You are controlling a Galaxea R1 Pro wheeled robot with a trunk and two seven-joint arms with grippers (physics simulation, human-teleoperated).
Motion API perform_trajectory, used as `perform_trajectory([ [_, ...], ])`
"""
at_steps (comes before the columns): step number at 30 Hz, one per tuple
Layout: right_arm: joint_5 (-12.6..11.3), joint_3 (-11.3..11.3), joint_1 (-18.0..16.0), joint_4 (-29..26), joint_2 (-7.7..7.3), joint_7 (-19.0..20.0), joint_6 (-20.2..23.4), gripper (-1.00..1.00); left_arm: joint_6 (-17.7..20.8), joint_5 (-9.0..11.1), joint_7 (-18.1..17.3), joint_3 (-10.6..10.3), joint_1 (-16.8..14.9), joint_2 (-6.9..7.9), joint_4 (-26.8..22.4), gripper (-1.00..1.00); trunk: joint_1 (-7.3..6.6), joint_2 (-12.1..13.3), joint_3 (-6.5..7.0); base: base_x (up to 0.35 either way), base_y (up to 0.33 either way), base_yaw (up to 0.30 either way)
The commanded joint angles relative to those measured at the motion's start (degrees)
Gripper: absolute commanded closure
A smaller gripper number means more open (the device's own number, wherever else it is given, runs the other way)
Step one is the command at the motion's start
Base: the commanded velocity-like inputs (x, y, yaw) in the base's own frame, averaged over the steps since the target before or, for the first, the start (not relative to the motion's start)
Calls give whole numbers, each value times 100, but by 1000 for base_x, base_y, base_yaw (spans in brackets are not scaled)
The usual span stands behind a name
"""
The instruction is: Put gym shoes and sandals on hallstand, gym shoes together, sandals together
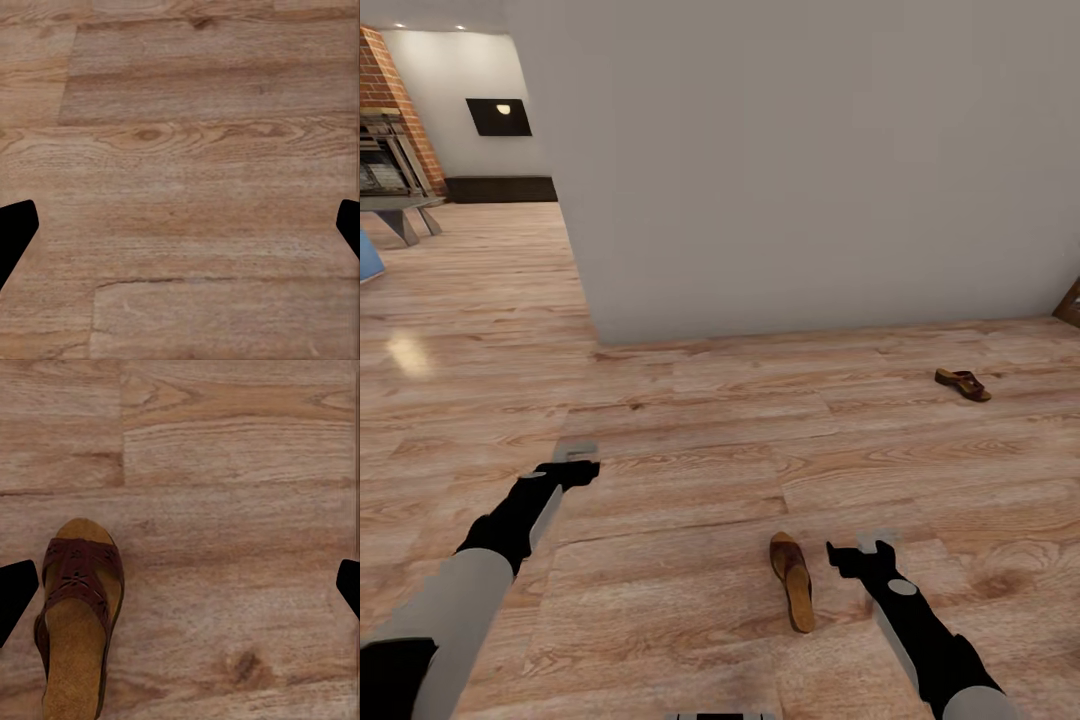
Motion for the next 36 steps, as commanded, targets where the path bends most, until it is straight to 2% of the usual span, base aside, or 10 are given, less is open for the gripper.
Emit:
perform_trajectory([
  [1, 11, 14, -97, -14, -5, -5, 114, -100, 210, 17, 19, -3, -94, -3, 5, -100, -1, -2, -5, 0, 0, 0],
  [4, 8, 13, -196, -9, -6, -3, 199, -100, 425, 6, 16, -10, -168, 0, 11, -100, -1, -2, -5, 0, 0, 0],
  [12, 12, 37, -262, 45, -3, 2, 276, -100, 603, -19, 12, -54, -164, 2, -80, -100, -1, -2, -5, 0, 0, 0],
  [23, -1, 56, -262, 197, 23, 39, 266, -100, 630, -21, 11, -52, -164, 9, -85, -100, -1, -2, -15, 0, 0, 5],
  [36, -8, 64, -259, 321, 29, 46, 267, -100, 629, -24, 11, -45, -167, 4, -85, -100, 285, -523, -337, 0, 0, 100],
])
